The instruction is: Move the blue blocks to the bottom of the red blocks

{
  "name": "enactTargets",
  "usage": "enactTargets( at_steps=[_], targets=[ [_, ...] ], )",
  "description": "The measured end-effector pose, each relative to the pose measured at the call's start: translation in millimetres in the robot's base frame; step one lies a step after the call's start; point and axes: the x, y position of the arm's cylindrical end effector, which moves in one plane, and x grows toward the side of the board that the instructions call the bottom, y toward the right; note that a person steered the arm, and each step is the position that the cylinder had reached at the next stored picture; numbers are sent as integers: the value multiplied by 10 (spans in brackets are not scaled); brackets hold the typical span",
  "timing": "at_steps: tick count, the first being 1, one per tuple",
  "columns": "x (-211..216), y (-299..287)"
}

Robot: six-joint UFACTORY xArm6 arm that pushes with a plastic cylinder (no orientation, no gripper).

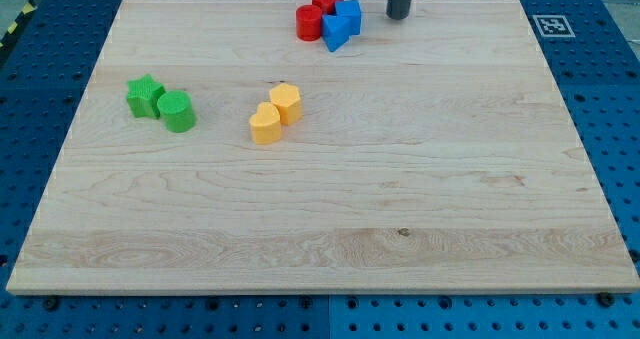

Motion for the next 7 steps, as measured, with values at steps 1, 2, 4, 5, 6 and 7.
enactTargets(
  at_steps=[1,2,4,5,6,7],
  targets=[
    [-65,-165],
    [-67,-182],
    [-75,-470],
    [-54,-519],
    [107,-690],
    [376,-723]
  ],
)
